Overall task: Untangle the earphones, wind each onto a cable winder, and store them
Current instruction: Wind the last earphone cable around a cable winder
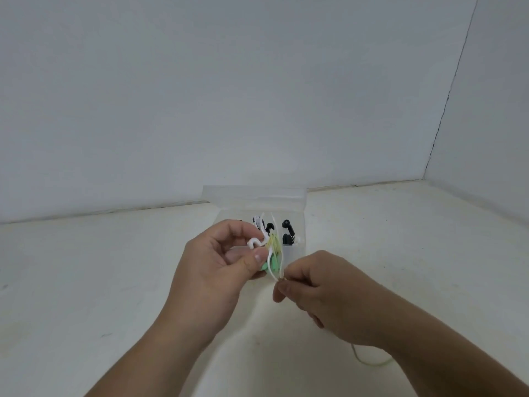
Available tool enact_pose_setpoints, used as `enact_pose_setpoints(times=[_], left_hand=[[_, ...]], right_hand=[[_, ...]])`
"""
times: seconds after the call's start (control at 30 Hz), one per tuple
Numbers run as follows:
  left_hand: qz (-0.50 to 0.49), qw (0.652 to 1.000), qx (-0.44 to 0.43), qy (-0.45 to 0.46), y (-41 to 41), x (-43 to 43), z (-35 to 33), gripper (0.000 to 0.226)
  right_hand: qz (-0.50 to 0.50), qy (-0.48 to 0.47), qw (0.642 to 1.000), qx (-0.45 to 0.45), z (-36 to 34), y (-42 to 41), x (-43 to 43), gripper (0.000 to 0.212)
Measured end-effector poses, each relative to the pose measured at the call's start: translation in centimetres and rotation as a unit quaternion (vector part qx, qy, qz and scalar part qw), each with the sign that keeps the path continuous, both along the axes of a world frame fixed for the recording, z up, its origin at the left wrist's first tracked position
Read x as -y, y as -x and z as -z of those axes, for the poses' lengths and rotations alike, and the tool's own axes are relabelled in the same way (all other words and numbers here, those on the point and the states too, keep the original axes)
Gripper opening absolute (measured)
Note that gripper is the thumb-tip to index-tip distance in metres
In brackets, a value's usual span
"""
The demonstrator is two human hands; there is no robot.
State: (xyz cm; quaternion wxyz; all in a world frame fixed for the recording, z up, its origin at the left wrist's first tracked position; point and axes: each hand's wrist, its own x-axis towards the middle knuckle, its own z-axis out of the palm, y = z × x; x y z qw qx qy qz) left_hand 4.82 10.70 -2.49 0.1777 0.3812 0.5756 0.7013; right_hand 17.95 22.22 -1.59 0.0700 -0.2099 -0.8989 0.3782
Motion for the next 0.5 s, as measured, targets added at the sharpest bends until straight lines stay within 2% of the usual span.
enact_pose_setpoints(times=[0.17, 0.33, 0.5], left_hand=[[-0.006, 1.000, 0.017, -0.006, 0.30, 0.14, -0.16, 0.020], [-0.026, 0.999, -0.010, 0.016, 0.04, -0.06, 0.07, 0.023], [-0.066, 0.997, -0.033, 0.020, 0.18, -0.05, 0.20, 0.022]], right_hand=[[0.031, 0.040, 0.999, -0.018, -0.14, -0.16, -0.23, 0.033], [0.001, 0.102, 0.995, -0.019, -0.19, -0.16, 0.31, 0.033], [-0.027, 0.104, 0.994, -0.029, -0.45, -0.34, 0.60, 0.026]])
